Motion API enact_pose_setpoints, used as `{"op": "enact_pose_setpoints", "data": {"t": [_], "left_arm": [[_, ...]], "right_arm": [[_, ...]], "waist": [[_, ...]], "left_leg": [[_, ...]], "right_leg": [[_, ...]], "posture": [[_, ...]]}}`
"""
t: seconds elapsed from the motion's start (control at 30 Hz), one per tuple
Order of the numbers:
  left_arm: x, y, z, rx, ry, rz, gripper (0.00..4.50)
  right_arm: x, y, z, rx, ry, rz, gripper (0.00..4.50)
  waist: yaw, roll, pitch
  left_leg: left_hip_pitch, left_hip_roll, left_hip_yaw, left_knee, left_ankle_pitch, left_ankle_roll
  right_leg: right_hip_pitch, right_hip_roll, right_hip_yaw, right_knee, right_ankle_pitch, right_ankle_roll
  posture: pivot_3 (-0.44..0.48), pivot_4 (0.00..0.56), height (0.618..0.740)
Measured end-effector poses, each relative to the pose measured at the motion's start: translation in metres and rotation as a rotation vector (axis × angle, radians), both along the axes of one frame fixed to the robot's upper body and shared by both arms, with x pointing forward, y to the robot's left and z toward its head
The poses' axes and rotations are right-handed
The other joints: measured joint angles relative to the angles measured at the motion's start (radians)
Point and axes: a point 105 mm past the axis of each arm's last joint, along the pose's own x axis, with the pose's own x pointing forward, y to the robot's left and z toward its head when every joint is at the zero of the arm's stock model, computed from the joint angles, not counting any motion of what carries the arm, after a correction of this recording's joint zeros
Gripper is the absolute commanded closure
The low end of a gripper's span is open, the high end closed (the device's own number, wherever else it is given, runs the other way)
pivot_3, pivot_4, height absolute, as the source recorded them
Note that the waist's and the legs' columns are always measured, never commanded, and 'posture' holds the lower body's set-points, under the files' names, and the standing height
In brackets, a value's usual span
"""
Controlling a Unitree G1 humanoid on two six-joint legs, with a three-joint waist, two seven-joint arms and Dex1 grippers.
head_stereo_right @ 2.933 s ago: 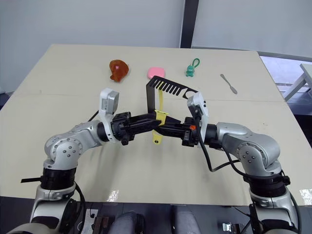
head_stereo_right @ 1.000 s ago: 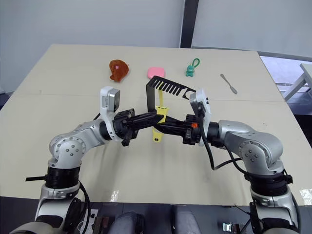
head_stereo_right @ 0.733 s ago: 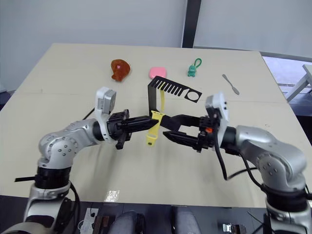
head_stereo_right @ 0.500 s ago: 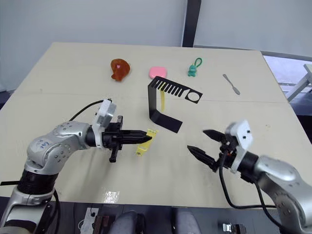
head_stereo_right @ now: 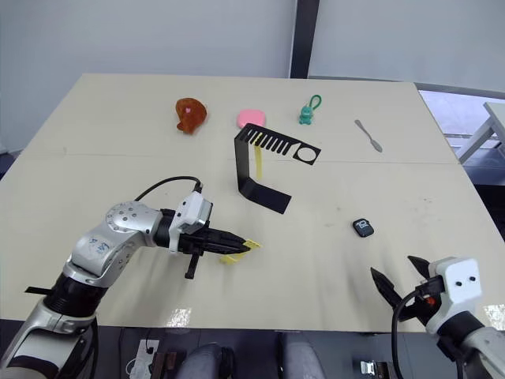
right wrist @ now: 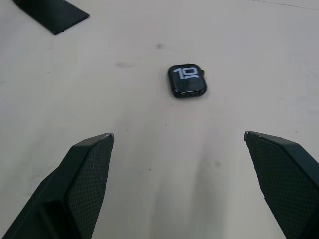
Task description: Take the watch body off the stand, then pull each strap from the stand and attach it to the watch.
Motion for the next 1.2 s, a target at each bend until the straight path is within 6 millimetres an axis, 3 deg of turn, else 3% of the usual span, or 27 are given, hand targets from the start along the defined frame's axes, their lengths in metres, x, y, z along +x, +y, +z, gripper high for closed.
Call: {"op": "enact_pose_setpoints", "data": {"t": [0.4,0.53,0.87,1.2], "left_arm": [[0.005,-0.001,0.008,-0.035,0.003,0.023,4.50],[0.005,-0.001,0.009,-0.035,0.000,0.026,4.50],[0.003,-0.002,0.005,-0.044,0.006,0.052,4.50],[0.003,-0.004,0.007,-0.050,-0.012,0.070,4.50]], "right_arm": [[0.069,-0.006,-0.017,0.051,-0.004,0.023,0.06],[0.075,-0.002,-0.026,0.062,0.027,0.051,0.06],[0.097,0.008,-0.024,0.061,0.022,0.084,0.06],[0.101,0.014,-0.024,0.051,0.020,0.082,0.06]], "waist": [[0.001,0.001,0.000],[0.002,0.001,0.000],[0.001,0.001,0.000],[0.001,0.001,0.000]], "left_leg": [[-0.001,0.000,0.000,0.001,0.002,0.000],[-0.001,0.000,0.000,0.001,0.002,0.000],[-0.001,0.000,0.000,0.001,0.003,0.000],[0.000,0.000,0.000,0.002,0.003,0.000]], "right_leg": [[-0.001,0.000,0.000,0.000,0.000,0.000],[-0.001,0.000,0.000,0.001,0.000,0.001],[-0.001,0.000,0.000,0.002,0.000,0.001],[-0.001,0.000,0.000,0.003,0.000,0.001]], "posture": [[0.000,0.150,0.740],[0.000,0.150,0.740],[0.000,0.150,0.740],[0.000,0.150,0.740]]}}
